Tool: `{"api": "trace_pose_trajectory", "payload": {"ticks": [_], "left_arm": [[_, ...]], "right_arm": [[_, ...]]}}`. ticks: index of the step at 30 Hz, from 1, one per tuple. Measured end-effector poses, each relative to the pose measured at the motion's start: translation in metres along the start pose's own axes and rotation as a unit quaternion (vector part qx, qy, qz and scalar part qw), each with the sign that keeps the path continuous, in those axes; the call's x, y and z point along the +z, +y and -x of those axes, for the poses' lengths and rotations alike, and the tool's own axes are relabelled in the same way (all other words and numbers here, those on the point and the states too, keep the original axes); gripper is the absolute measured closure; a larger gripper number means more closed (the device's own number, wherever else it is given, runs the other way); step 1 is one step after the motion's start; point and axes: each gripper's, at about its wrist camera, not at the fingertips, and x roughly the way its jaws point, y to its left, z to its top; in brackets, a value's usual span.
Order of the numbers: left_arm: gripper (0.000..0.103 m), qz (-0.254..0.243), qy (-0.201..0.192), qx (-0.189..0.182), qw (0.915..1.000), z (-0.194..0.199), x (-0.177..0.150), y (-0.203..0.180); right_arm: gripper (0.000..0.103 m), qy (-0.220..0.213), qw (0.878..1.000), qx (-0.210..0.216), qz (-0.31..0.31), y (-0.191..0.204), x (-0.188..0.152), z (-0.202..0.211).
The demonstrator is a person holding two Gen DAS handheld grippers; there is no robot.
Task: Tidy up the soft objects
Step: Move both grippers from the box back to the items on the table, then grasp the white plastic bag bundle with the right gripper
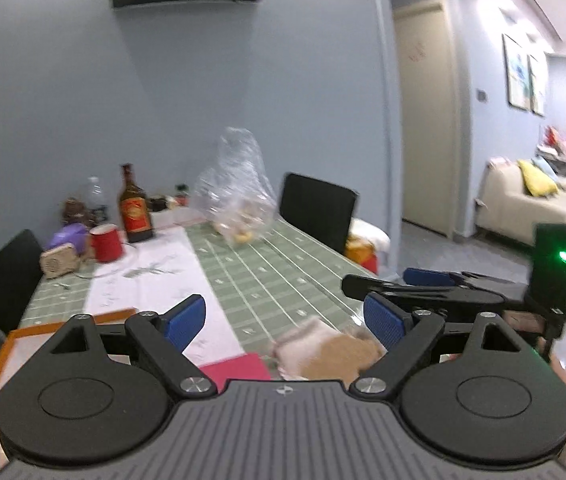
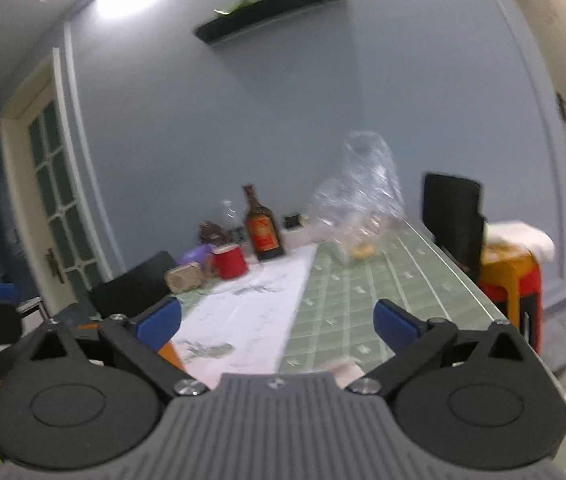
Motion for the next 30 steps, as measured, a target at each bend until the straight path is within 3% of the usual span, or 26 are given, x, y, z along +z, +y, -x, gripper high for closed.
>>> {"api": "trace_pose_trajectory", "payload": {"ticks": [6,13,20,26,29,30], "left_arm": [[0.002,-0.001,0.068,-0.07,0.9952,-0.031,-0.012,-0.008],[0.002,-0.017,0.101,-0.069,0.9923,-0.05,-0.025,-0.019],[0.002,-0.044,0.109,-0.064,0.991,-0.051,-0.03,-0.027],[0.002,-0.058,0.112,-0.065,0.9899,-0.048,-0.031,-0.032],[0.002,-0.06,0.111,-0.067,0.9898,-0.045,-0.03,-0.034],[0.002,-0.062,0.109,-0.07,0.9897,-0.043,-0.03,-0.033]], "right_arm": [[0.003,0.09,0.991,-0.081,-0.055,-0.035,-0.016,-0.028],[0.003,0.088,0.988,-0.109,-0.062,-0.048,-0.018,-0.032],[0.003,0.135,0.981,-0.133,-0.047,-0.064,-0.029,-0.05],[0.003,0.168,0.977,-0.121,-0.049,-0.077,-0.035,-0.063],[0.003,0.162,0.979,-0.085,-0.085,-0.085,-0.037,-0.064],[0.008,0.166,0.979,-0.074,-0.092,-0.087,-0.038,-0.065]]}}
